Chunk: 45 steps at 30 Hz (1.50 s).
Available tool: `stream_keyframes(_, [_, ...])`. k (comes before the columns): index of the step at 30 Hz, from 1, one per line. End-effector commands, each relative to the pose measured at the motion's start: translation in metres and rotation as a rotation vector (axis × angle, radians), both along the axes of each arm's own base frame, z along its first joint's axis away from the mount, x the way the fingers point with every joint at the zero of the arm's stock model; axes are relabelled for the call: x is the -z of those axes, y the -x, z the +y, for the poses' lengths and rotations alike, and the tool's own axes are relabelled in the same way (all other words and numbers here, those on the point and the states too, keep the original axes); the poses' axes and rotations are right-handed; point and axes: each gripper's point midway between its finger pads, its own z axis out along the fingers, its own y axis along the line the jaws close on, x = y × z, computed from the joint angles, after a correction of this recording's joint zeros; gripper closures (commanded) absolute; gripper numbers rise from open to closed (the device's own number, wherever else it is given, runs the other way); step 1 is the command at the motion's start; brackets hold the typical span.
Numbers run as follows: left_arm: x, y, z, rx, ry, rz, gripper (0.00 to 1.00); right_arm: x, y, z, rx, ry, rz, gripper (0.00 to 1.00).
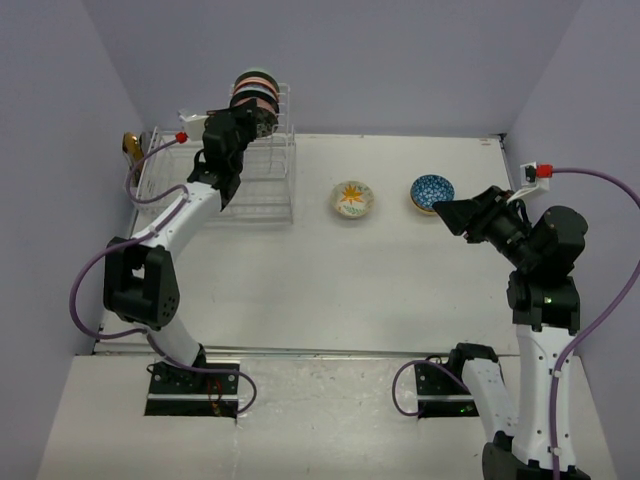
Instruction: Unload the bowls from the dish rack
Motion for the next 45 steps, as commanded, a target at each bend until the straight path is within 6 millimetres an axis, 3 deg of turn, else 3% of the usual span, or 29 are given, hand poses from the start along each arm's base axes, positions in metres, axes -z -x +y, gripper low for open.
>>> stream_keyframes(1, [-0.033,0.009,0.012,-0.025,-0.008,-0.111,1.0,-0.007,0.001,0.003,-0.025,0.005,-0.042,0.55])
stream_keyframes(9, [-0.07,0.024,0.011,-0.008,-0.048,-0.237,1.0,-0.009,0.002,0.003,-0.022,0.006,-0.048,0.49])
stream_keyframes(20, [-0.106,0.047,0.008,0.012,-0.046,-0.343,1.0,-0.012,0.002,0.0,-0.005,0.015,-0.054,0.43])
stream_keyframes(27, [-0.118,0.066,0.002,0.025,-0.054,-0.361,1.0,-0.013,0.001,0.0,-0.001,0.018,-0.057,0.42])
stream_keyframes(35, [-0.11,0.084,-0.006,0.058,-0.059,-0.353,1.0,-0.015,0.001,0.0,-0.008,0.022,-0.057,0.42])
stream_keyframes(39, [-0.123,0.096,-0.032,0.145,-0.143,-0.393,1.0,-0.018,0.0,-0.001,-0.003,0.026,-0.06,0.42])
stream_keyframes(42, [-0.139,0.111,-0.061,0.188,-0.32,-0.422,1.0,-0.021,0.0,-0.004,0.019,0.037,-0.06,0.42])
stream_keyframes(45, [-0.153,0.125,-0.071,0.147,-0.486,-0.442,1.0,-0.025,0.0,-0.01,0.062,0.049,-0.074,0.42])
